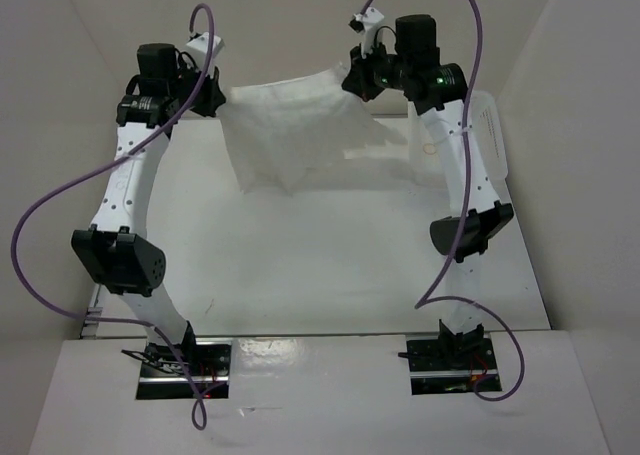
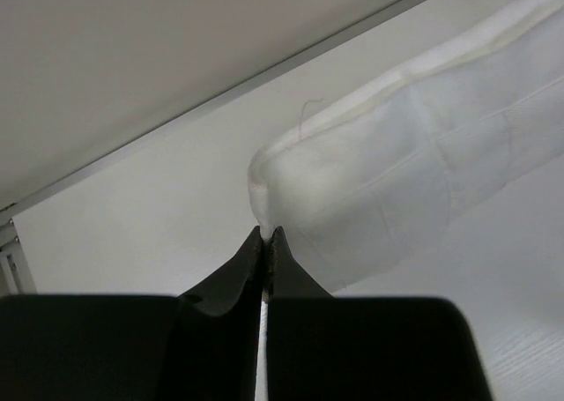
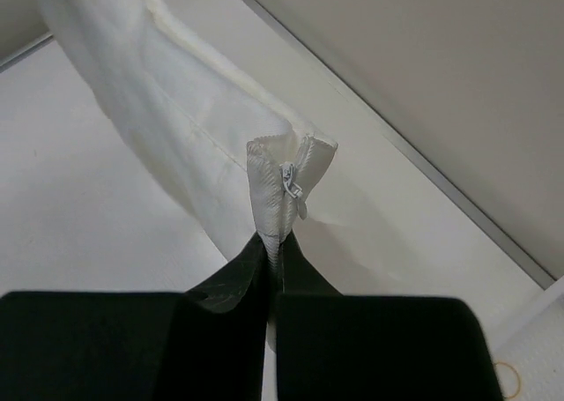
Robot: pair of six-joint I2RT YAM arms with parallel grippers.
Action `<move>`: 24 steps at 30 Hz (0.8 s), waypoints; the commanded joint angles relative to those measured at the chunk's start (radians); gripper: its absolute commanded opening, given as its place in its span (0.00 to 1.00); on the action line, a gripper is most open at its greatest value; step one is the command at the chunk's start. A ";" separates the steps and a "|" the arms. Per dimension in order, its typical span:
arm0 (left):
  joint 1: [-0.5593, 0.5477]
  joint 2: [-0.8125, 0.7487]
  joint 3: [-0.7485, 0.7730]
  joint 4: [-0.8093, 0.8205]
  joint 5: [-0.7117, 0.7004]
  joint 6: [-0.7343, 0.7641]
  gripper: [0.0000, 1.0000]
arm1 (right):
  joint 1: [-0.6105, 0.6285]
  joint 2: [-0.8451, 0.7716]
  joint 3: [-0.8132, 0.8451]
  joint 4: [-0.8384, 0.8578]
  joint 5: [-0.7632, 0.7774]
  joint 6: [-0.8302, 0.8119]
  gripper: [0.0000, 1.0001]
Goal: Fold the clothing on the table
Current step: Flatten the skirt out
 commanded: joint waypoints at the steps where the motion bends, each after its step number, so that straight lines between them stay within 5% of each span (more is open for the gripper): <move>1: 0.001 -0.054 -0.024 -0.054 0.016 0.045 0.00 | 0.077 -0.075 -0.077 -0.019 0.076 -0.044 0.00; 15: 0.001 -0.432 -0.005 -0.275 0.299 0.177 0.00 | 0.164 -0.465 -0.301 -0.105 -0.032 -0.147 0.00; 20: 0.011 -0.472 -0.021 -0.379 0.385 0.252 0.01 | 0.164 -0.477 -0.341 -0.125 -0.044 -0.156 0.00; 24: 0.021 -0.444 -0.180 -0.346 0.376 0.261 0.03 | 0.164 -0.424 -0.408 -0.104 -0.021 -0.156 0.00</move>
